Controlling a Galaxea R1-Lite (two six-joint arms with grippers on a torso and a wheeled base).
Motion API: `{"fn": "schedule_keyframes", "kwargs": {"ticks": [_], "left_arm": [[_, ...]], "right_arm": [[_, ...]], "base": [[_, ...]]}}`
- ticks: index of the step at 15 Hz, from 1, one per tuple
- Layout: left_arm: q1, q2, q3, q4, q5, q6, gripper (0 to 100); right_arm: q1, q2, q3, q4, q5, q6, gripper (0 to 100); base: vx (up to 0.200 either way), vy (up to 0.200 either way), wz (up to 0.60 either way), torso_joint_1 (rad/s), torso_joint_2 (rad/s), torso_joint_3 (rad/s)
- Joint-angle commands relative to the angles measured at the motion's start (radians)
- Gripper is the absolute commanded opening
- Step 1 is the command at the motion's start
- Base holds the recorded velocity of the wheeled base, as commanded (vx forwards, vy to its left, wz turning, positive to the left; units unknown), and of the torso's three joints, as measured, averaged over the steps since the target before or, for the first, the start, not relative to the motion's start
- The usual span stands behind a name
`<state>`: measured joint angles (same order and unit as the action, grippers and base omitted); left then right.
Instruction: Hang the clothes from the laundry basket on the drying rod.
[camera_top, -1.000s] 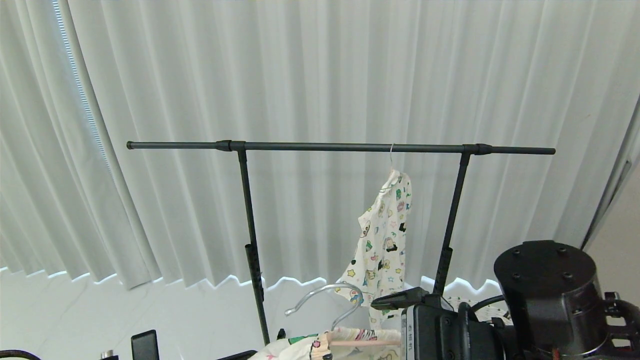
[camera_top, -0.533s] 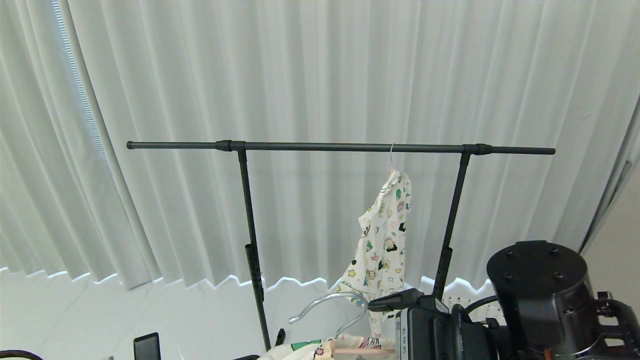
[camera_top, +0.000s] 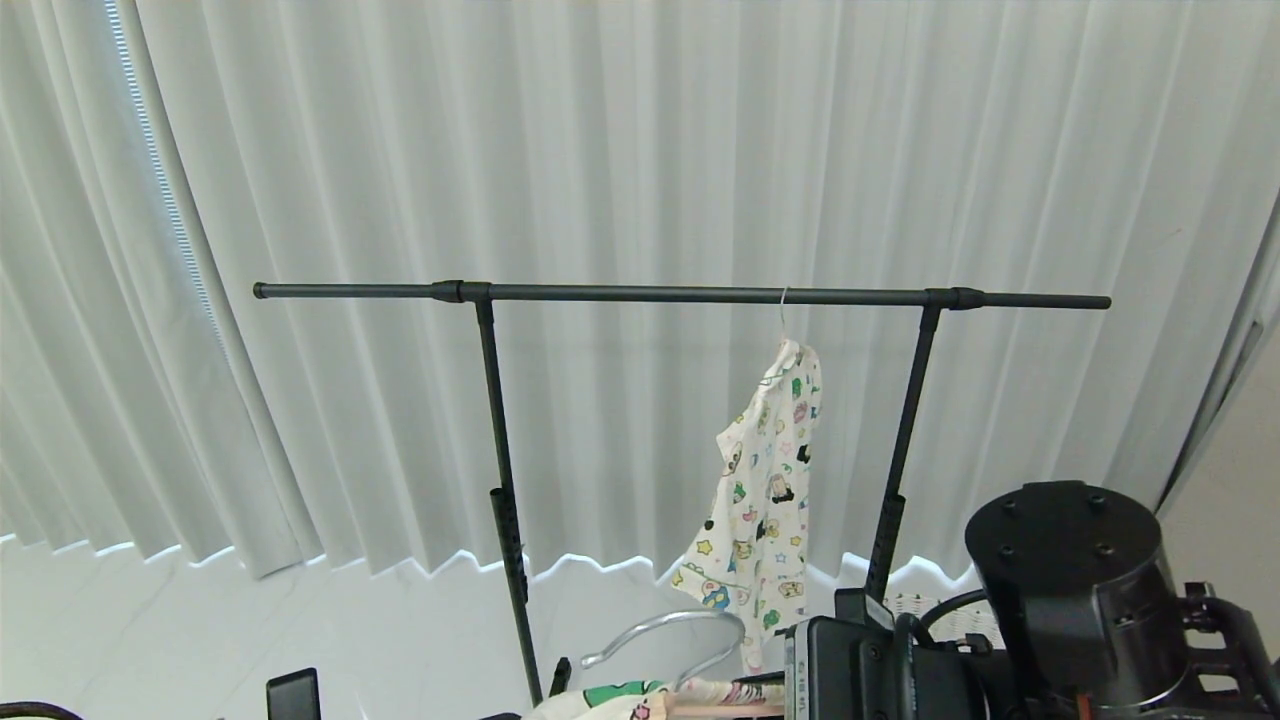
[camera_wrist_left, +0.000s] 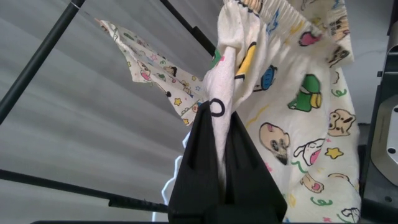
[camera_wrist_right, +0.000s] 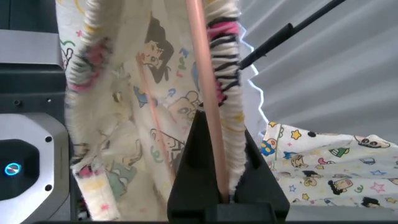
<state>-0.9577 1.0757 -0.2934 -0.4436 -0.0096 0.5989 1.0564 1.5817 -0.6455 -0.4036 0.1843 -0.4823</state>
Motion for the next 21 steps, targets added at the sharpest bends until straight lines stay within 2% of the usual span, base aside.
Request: {"fn": "schedule_keyframes", "kwargs": {"ticks": [1, 4, 5, 8, 10, 13, 15, 18, 19, 21], "left_arm": [[0.000, 0.001, -0.001, -0.001, 0.000, -0.001, 0], [0.000, 0.003, 0.000, -0.001, 0.000, 0.001, 0], [0.000, 0.003, 0.000, -0.001, 0.000, 0.001, 100], [0.000, 0.001, 0.000, -0.001, 0.007, 0.001, 100], [0.004, 0.003, 0.005, -0.001, 0.008, 0.001, 100], [0.033, -0.016, 0.037, -0.001, 0.014, -0.011, 100], [0.143, -0.056, 0.086, -0.001, 0.017, -0.011, 100], [0.422, -0.065, 0.195, -0.001, 0.017, -0.054, 100], [0.485, -0.056, 0.194, -0.001, 0.016, -0.099, 100], [0.501, -0.019, 0.175, -0.001, 0.016, -0.176, 100]], "right_arm": [[-0.018, 0.001, 0.000, 0.000, 0.000, -0.038, 0], [-0.021, -0.005, -0.002, -0.003, 0.000, -0.104, 0], [-0.022, -0.008, 0.000, -0.003, 0.000, -0.114, 0], [-0.042, -0.035, -0.003, -0.003, -0.002, -0.165, 0], [-0.122, -0.046, 0.000, -0.003, 0.001, -0.277, 0], [-0.211, -0.075, -0.002, -0.003, 0.004, -0.320, 0], [-0.262, -0.106, 0.001, 0.000, 0.006, -0.318, 0], [-0.308, -0.121, 0.000, -0.003, 0.020, -0.317, 0], [-0.308, -0.126, 0.000, -0.003, 0.026, -0.317, 0], [-0.308, -0.127, 0.001, -0.003, 0.026, -0.317, 0]], "base": [[0.000, 0.000, 0.00, 0.000, 0.00, 0.000], [0.000, 0.000, 0.00, 0.000, 0.00, 0.000], [0.000, 0.000, 0.00, 0.000, 0.00, 0.000], [0.000, 0.000, 0.00, 0.000, 0.00, 0.000], [0.000, 0.000, 0.00, 0.000, 0.00, 0.000], [0.000, 0.000, 0.00, 0.000, 0.00, 0.000], [0.000, 0.000, 0.00, 0.000, 0.00, 0.000], [0.000, 0.000, 0.00, 0.000, 0.00, 0.000], [0.000, 0.000, 0.00, 0.000, 0.00, 0.000], [0.000, 0.000, 0.00, 0.000, 0.00, 0.000]]}}
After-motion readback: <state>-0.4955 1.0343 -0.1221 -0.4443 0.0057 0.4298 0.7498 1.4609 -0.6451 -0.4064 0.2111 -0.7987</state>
